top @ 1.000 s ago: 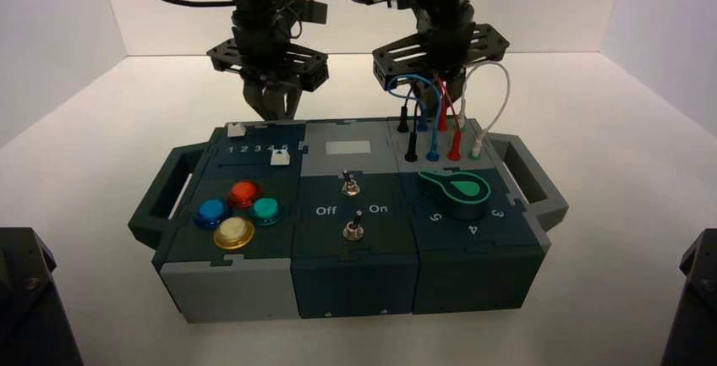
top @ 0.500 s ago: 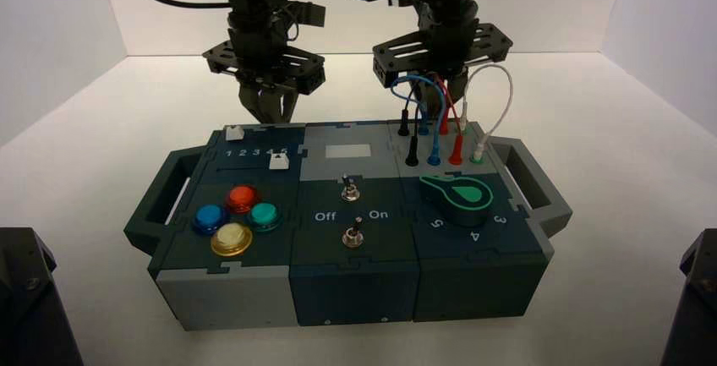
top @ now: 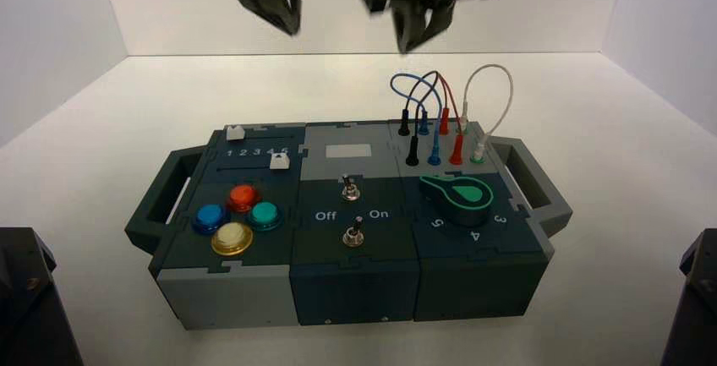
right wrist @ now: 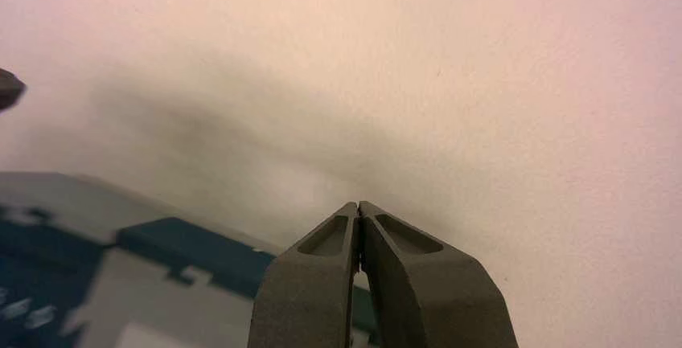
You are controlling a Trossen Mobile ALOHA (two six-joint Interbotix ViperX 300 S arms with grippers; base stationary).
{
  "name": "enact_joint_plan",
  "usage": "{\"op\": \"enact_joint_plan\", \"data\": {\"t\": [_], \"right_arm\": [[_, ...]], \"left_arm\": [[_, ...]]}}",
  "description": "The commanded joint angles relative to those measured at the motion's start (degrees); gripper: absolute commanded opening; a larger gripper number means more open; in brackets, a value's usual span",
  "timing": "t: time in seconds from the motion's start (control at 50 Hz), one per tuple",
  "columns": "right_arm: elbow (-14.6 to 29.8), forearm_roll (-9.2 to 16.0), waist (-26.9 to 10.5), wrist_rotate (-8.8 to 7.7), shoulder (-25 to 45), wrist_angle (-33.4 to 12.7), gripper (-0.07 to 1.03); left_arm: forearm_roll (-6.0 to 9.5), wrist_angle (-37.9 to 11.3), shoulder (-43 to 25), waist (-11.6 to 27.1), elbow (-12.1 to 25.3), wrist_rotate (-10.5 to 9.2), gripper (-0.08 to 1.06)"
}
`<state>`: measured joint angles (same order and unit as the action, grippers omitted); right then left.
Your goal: Move the box closer.
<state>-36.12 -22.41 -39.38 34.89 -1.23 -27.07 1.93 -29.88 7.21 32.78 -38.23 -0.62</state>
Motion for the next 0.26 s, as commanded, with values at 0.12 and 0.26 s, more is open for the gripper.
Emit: {"op": "enact_joint_plan", "data": {"t": [0.12,0.26], "right_arm": [[-4.3,3.7,-0.6,-0.09,-9.7,-3.5,-0.02],[-5.0,4.8,-0.9,-0.26,-12.7,-6.5,-0.02]], "left_arm": [[0.35,-4.4,4.2,0.1,-1.0,-0.44,-0.03],[0.44,-7.4,5.3,0.3,-1.5,-0.44,-0.03]]}}
